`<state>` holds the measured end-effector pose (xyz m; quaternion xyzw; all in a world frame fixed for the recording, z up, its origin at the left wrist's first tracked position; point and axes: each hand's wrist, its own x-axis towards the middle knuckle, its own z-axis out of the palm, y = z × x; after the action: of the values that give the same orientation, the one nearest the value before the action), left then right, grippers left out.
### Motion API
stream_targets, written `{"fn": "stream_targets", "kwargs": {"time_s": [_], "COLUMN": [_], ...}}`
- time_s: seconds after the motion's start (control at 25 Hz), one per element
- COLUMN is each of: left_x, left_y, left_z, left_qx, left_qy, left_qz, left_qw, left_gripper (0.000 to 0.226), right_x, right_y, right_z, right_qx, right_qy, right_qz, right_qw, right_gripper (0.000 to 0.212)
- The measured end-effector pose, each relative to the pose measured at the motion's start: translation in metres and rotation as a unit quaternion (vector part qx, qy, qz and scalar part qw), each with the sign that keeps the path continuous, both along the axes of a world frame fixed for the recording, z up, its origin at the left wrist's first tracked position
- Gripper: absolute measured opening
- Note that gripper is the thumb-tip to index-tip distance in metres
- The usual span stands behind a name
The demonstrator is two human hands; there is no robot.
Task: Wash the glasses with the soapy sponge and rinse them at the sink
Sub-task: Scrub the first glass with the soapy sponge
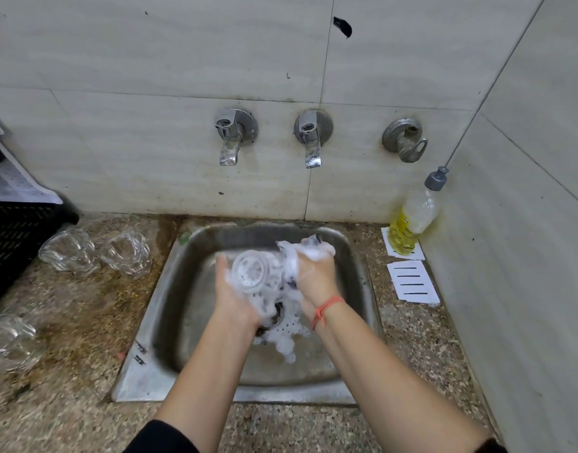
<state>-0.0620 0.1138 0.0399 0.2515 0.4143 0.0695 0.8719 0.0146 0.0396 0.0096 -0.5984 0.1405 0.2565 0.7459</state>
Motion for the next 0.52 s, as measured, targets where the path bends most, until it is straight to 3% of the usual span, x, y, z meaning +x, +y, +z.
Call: {"fn": "stream_targets", "kwargs": {"time_s": [0.08,0.12,0.2,0.28,0.4,0.48,0.52], "left_x": [-0.002,-0.003,-0.008,-0.009,-0.009,-0.007,-0.004], "left_y": [-0.004,-0.007,-0.01,0.0,0.015,0.02,0.02], "left_z": [-0.002,-0.002,-0.01,-0.024,-0.027,-0.025,-0.026], "left_qx": [0.074,0.132,0.208,0.147,0.025,-0.004,-0.012], "left_qy": [-0.05,-0.083,-0.109,-0.128,-0.149,-0.103,-0.083], "left_qz": [0.017,0.018,0.006,-0.018,0.008,0.045,0.054], "left_qw": [0.996,0.988,0.972,0.981,0.989,0.994,0.995], "left_gripper": [0.058,0.055,0.072,0.087,0.095,0.073,0.065], "right_x": [0.002,0.003,0.003,-0.001,0.003,0.005,0.001], "right_y": [0.0,0.0,-0.003,-0.009,-0.015,-0.02,-0.023], "right_z": [-0.003,0.002,0.013,0.027,0.038,0.042,0.045], "right_qx": [0.067,0.077,0.11,0.101,0.076,0.055,0.005], "right_qy": [0.085,0.111,0.108,0.083,0.063,0.047,-0.026], "right_qz": [-0.057,-0.066,-0.003,0.049,0.088,0.114,0.138], "right_qw": [0.992,0.989,0.988,0.99,0.991,0.991,0.99], "right_gripper": [0.013,0.023,0.01,0.024,0.009,0.028,0.024]}}
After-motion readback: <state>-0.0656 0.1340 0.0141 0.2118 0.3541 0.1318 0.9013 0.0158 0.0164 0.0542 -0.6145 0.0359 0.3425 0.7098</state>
